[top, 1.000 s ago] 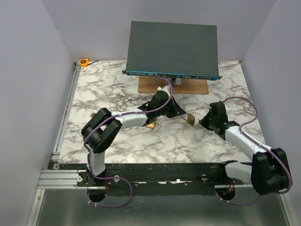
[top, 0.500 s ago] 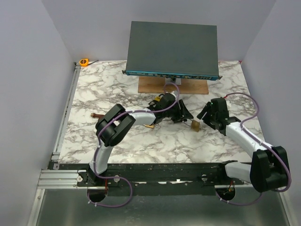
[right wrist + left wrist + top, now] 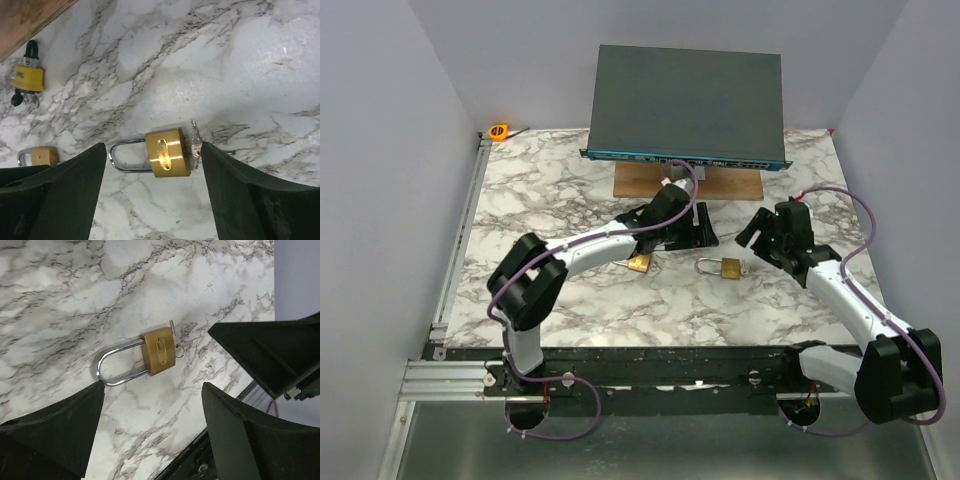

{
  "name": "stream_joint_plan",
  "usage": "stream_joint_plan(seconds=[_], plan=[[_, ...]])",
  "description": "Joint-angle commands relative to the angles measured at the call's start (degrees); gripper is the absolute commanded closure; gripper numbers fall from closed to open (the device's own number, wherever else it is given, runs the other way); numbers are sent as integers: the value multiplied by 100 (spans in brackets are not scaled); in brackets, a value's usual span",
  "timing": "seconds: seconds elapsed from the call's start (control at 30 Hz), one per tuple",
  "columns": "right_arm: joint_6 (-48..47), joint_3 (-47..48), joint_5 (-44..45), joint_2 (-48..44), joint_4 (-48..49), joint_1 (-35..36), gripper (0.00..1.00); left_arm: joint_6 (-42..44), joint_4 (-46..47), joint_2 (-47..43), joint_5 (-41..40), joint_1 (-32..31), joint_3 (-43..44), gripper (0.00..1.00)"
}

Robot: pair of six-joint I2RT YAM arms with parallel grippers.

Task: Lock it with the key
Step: Place the lock at the center of the board, then pick up the lock from the center of the board.

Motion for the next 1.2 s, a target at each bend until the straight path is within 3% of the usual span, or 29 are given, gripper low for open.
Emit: stream_joint_plan(seconds=[0.0,0.2,0.3,0.43,0.53,0.63,0.83,0.93,1.1,1.17], plan=[[-257,350,-419,17,-189,41,20,645,-1045,-855,-977,-62,-286,23],[-121,485,-279,118,-126,647,20,436,-1919,-2170,-2074,359,-1360,28],[171,630,386,398,14,1601,20,263,-2002,-2843,-2108,946,-2145,28],[678,1269,1207,1579,115,2897,19,196,-1941,-3696,-1812,1729,-2947,27],[1141,1948,1793,2596,175,3558,18,337,-2125,-4189,-1754,2134,-3082,27],[1323,2629,2050,3582,273,3878,18,521,-2295,-4587,-1636,2469,-3061,27],[1510,4104,2781,5066,-635,4173,18,853,-2441,-4931,-1323,2922,-3053,27],[1531,4252,2834,5315,-647,4182,19,897,-2382,-5030,-1133,3093,-3149,27],[1514,4558,2987,5537,-959,4257,34,848,-2326,-5086,-905,3225,-3226,27],[1506,4568,3086,5533,-1050,4316,34,814,-2291,-5073,-851,3234,-3255,27]])
